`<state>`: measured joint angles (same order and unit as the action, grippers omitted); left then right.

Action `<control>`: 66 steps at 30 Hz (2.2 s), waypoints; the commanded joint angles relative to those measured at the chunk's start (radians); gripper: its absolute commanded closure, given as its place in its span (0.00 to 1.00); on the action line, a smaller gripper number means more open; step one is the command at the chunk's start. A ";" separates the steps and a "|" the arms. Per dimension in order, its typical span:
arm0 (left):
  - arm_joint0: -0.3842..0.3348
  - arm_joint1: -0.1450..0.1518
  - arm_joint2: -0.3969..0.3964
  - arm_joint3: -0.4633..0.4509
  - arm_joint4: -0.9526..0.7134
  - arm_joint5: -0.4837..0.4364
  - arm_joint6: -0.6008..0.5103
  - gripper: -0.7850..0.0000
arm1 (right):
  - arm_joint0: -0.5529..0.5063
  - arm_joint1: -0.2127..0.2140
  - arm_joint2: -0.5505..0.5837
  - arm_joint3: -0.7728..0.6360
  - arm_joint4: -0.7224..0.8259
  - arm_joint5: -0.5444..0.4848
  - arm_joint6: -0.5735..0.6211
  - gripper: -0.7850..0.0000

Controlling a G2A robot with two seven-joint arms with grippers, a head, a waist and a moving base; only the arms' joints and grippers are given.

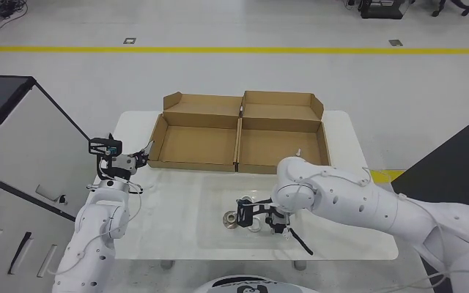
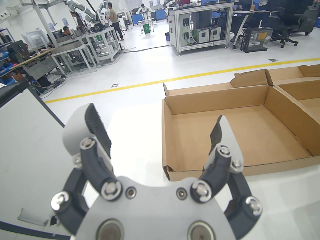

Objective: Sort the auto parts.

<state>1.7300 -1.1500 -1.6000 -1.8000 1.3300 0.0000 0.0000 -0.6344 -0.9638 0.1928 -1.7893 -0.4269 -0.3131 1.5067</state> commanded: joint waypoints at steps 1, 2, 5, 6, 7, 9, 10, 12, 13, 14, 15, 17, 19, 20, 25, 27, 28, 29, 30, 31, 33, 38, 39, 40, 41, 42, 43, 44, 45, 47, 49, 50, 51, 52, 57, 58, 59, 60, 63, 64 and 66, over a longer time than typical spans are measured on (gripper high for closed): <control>0.000 0.000 0.000 0.000 0.000 0.000 0.000 0.00 | -0.003 0.000 0.002 -0.001 -0.003 0.000 0.001 0.75; 0.000 0.000 0.000 0.000 0.000 0.000 0.000 0.00 | -0.004 0.001 0.003 -0.001 -0.005 0.001 0.001 0.75; 0.000 0.000 0.000 0.000 0.000 0.000 0.000 0.00 | -0.007 0.001 0.005 -0.003 -0.008 0.003 0.003 0.78; 0.000 0.000 0.000 0.000 0.000 0.000 0.000 0.00 | -0.007 0.001 0.005 -0.003 -0.009 0.004 0.005 0.79; 0.000 0.000 0.000 0.000 0.000 0.000 0.000 0.00 | -0.007 0.002 0.005 -0.003 -0.009 0.006 0.006 0.82; 0.000 0.000 0.000 0.000 0.000 0.000 0.000 0.00 | -0.008 0.002 0.006 -0.002 -0.012 0.009 0.009 0.82; 0.000 0.000 0.000 0.000 0.000 0.000 0.000 0.00 | -0.008 0.002 0.007 -0.002 -0.016 0.012 0.012 0.82; 0.000 0.000 0.000 0.000 0.000 0.000 0.000 0.00 | -0.010 0.003 0.008 -0.003 -0.019 0.014 0.014 0.83; 0.000 0.000 0.000 0.000 0.000 0.000 0.000 0.00 | -0.011 0.003 0.010 -0.003 -0.020 0.014 0.014 0.84; 0.000 0.000 0.000 0.000 0.000 0.000 0.000 0.00 | -0.012 0.003 0.011 -0.003 -0.021 0.014 0.014 0.87; 0.000 0.000 0.000 0.000 0.000 0.000 0.000 0.00 | -0.013 0.004 0.012 -0.003 -0.021 0.014 0.015 0.97; 0.000 0.000 0.000 0.000 0.000 0.000 0.000 0.00 | -0.016 0.005 0.015 -0.003 -0.022 0.015 0.015 1.00; 0.000 0.000 0.000 0.000 0.000 0.000 0.000 0.00 | -0.018 0.006 0.018 -0.003 -0.023 0.015 0.015 1.00; 0.000 0.000 0.000 0.000 0.000 0.000 0.000 0.00 | -0.019 0.006 0.021 -0.004 -0.023 0.016 0.015 1.00; 0.000 0.000 0.000 0.000 0.000 0.000 0.000 0.00 | -0.018 0.018 0.052 -0.027 -0.016 0.033 0.017 1.00; 0.000 0.000 0.000 0.000 0.000 0.000 0.000 0.00 | -0.018 0.028 0.073 -0.045 -0.009 0.044 0.015 1.00; 0.000 0.000 0.000 0.000 0.000 0.000 0.000 0.00 | -0.020 0.034 0.084 -0.055 -0.007 0.049 0.016 1.00; 0.000 0.000 0.000 0.000 0.000 0.000 0.000 0.00 | -0.022 0.040 0.095 -0.064 -0.004 0.055 0.015 1.00; 0.000 0.000 0.000 0.000 0.000 0.000 0.000 0.00 | -0.024 0.047 0.108 -0.074 -0.003 0.061 0.015 1.00; 0.000 0.000 0.000 0.000 0.000 0.000 0.000 0.00 | -0.027 0.055 0.122 -0.086 0.000 0.067 0.012 1.00; 0.000 0.000 0.000 0.000 0.000 0.000 0.000 0.00 | -0.035 0.072 0.155 -0.111 0.007 0.076 0.001 1.00; 0.000 0.000 0.000 0.000 0.000 0.000 0.000 0.00 | -0.075 0.121 0.251 -0.170 0.020 0.080 -0.058 1.00; 0.000 0.000 0.000 0.000 0.000 0.000 0.000 0.00 | -0.088 0.131 0.269 -0.177 0.017 0.078 -0.072 1.00; 0.000 0.000 0.000 0.000 0.000 0.000 0.000 0.00 | -0.101 0.140 0.286 -0.184 0.016 0.074 -0.089 1.00; 0.000 0.000 0.000 0.000 0.000 0.000 0.000 0.00 | -0.115 0.149 0.304 -0.192 0.014 0.070 -0.108 1.00; 0.000 0.000 0.000 0.000 0.000 0.000 0.000 0.00 | -0.128 0.158 0.320 -0.200 0.011 0.064 -0.123 1.00; 0.000 0.000 0.000 0.000 0.000 0.000 0.000 0.00 | -0.142 0.166 0.337 -0.209 0.009 0.058 -0.140 1.00; 0.000 0.000 0.000 0.000 0.000 0.000 0.000 0.00 | -0.155 0.175 0.354 -0.218 0.006 0.050 -0.159 1.00; 0.000 0.000 0.000 0.000 0.000 0.000 0.000 0.00 | -0.169 0.183 0.372 -0.226 0.004 0.041 -0.179 1.00; 0.000 0.000 0.000 0.000 0.000 0.000 0.000 0.00 | -0.198 0.199 0.411 -0.236 0.003 0.025 -0.226 1.00; 0.000 0.000 0.000 0.000 0.000 0.000 0.000 0.00 | -0.230 0.216 0.453 -0.241 -0.001 0.002 -0.280 1.00; 0.000 0.000 0.000 0.000 0.000 0.000 0.000 0.00 | -0.248 0.225 0.475 -0.241 -0.002 -0.011 -0.308 1.00; 0.000 0.000 0.000 0.000 0.000 0.000 0.000 0.00 | -0.266 0.234 0.499 -0.241 -0.002 -0.024 -0.339 1.00; 0.000 0.000 0.000 0.000 0.000 0.000 0.000 0.00 | -0.285 0.242 0.524 -0.240 -0.002 -0.038 -0.375 1.00; 0.000 0.000 0.000 0.000 0.000 0.000 0.000 0.00 | -0.396 0.286 0.650 -0.225 -0.003 -0.136 -0.538 1.00; 0.000 0.000 0.000 0.000 0.000 0.000 0.000 0.00 | -0.420 0.294 0.675 -0.221 0.003 -0.162 -0.575 1.00; 0.000 0.000 0.000 0.000 0.000 0.000 0.000 0.00 | -0.443 0.302 0.701 -0.212 0.006 -0.191 -0.608 1.00; 0.000 0.000 0.000 0.000 0.000 0.000 0.000 0.00 | -0.466 0.309 0.725 -0.204 0.008 -0.218 -0.635 1.00; 0.000 0.000 0.000 0.000 0.000 0.000 0.000 0.00 | -0.533 0.329 0.795 -0.182 0.023 -0.307 -0.725 1.00; 0.000 0.000 0.000 0.000 0.000 0.000 0.000 0.00 | -0.553 0.334 0.816 -0.176 0.029 -0.337 -0.753 1.00; 0.000 0.000 0.000 0.000 0.000 0.000 0.000 0.00 | -0.590 0.344 0.856 -0.160 0.037 -0.398 -0.808 1.00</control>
<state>1.7300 -1.1500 -1.6000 -1.8000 1.3300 0.0000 0.0000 -1.2034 -0.6249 1.0246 -1.9574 -0.3947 -0.6731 0.7323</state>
